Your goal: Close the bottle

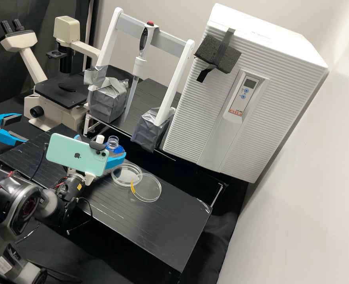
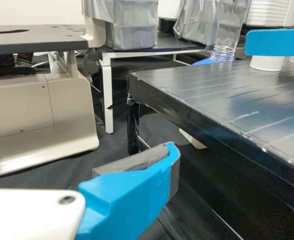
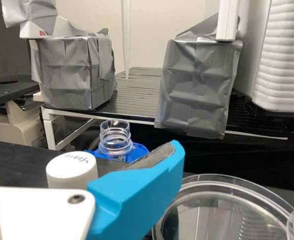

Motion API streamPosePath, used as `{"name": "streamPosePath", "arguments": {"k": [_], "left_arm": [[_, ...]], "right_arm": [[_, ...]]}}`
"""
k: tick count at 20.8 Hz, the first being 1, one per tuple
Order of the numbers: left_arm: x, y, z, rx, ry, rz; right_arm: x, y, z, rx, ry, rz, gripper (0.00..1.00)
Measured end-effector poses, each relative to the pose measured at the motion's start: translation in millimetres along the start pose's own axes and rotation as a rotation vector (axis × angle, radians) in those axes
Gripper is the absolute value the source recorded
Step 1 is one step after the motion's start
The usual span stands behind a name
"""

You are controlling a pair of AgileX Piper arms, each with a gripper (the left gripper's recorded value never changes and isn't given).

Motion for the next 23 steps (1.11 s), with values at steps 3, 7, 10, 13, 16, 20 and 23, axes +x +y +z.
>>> {"name": "streamPosePath", "arguments": {"k": [3, 7, 10, 13, 16, 20, 23], "left_arm": [[0.0, 0.0, 0.0, 0.000, 0.000, 0.000], [3.6, 3.8, 0.0, 0.011, -0.009, 0.012], [4.6, 4.2, 0.8, 0.014, -0.014, 0.013], [4.8, 4.6, 0.7, 0.015, -0.014, 0.015], [4.8, 4.6, 0.7, 0.015, -0.014, 0.015], [4.8, 4.6, 0.7, 0.015, -0.014, 0.015], [4.8, 4.6, 0.7, 0.015, -0.014, 0.015]], "right_arm": [[0.0, 0.0, 0.0, 0.000, 0.000, 0.000, 1.00], [-5.2, 1.3, -2.2, -0.002, 0.011, 0.010, 1.00], [-9.2, 1.0, -2.5, -0.002, 0.013, 0.012, 1.00], [-10.1, 0.4, -3.5, -0.002, 0.018, 0.010, 1.00], [-10.7, -2.0, -4.4, -0.001, 0.022, 0.000, 1.00], [-10.0, -4.9, -3.7, 0.003, 0.017, -0.013, 0.00], [-8.7, -7.0, -2.6, -0.016, 0.014, -0.018, 0.00]]}}
